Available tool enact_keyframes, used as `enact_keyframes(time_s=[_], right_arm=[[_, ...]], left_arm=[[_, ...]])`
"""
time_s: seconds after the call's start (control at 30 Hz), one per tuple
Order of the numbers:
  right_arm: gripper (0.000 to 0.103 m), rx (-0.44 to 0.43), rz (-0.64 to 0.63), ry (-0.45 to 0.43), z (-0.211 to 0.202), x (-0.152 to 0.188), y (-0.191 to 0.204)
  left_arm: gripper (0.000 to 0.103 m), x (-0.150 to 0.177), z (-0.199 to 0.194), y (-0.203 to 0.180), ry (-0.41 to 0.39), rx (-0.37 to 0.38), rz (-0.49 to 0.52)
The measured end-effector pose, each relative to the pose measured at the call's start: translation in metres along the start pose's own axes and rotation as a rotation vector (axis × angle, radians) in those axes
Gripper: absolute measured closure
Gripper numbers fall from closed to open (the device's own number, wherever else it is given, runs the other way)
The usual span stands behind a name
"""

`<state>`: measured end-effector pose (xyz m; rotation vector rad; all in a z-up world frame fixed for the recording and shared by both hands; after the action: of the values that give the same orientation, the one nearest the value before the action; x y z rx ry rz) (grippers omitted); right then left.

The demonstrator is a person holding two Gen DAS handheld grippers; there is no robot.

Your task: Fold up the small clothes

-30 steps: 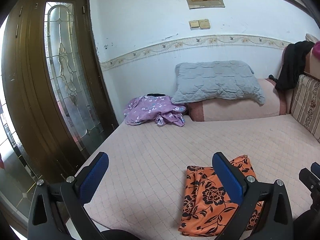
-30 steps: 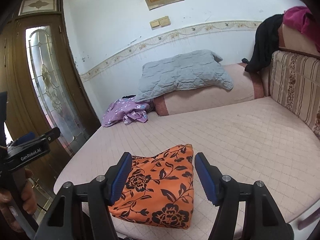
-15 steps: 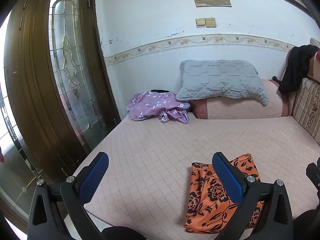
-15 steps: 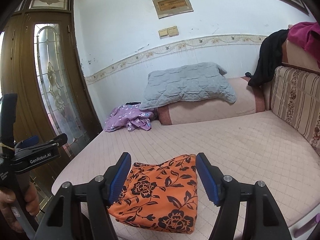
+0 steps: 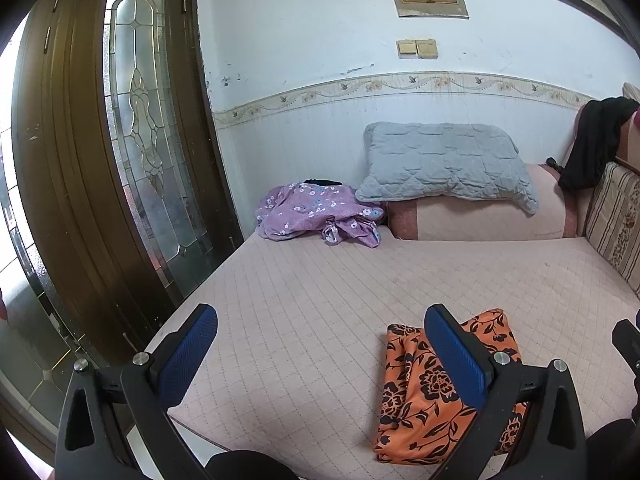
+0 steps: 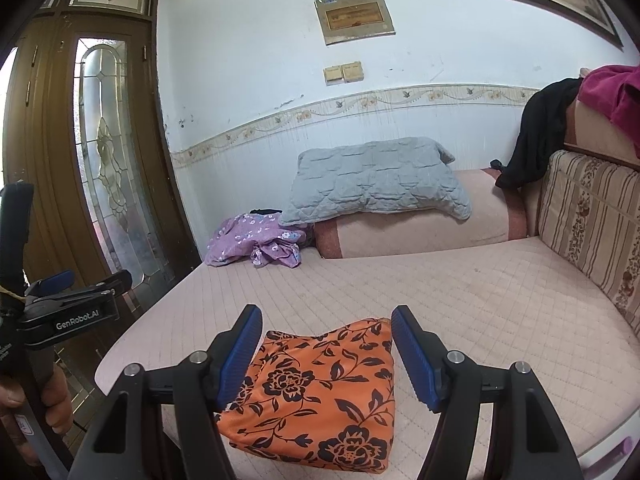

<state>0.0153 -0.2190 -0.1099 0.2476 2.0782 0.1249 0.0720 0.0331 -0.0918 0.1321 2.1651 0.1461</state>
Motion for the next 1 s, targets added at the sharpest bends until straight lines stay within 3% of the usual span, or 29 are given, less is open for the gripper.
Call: enact_keyframes(time_s=[1.0], right_arm=[[0.032,0.017,-0.035,-0.038,-0.005,-0.008,0.014]], left_arm=[[0.0,-0.003,-0.006,0.002,-0.018,0.018,0.003]])
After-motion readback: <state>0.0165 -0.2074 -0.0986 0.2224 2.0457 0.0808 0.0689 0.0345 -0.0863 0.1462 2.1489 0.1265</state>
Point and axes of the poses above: each gripper's, at about its wrist camera, not at the fingertips, and z roughly the way its jaws point, y to its left, x to its underside, the point moved 4 cm from there along z, roughly the way its jaws point, and after that the axes turned 9 degrees about y, right-handed, at the moved point
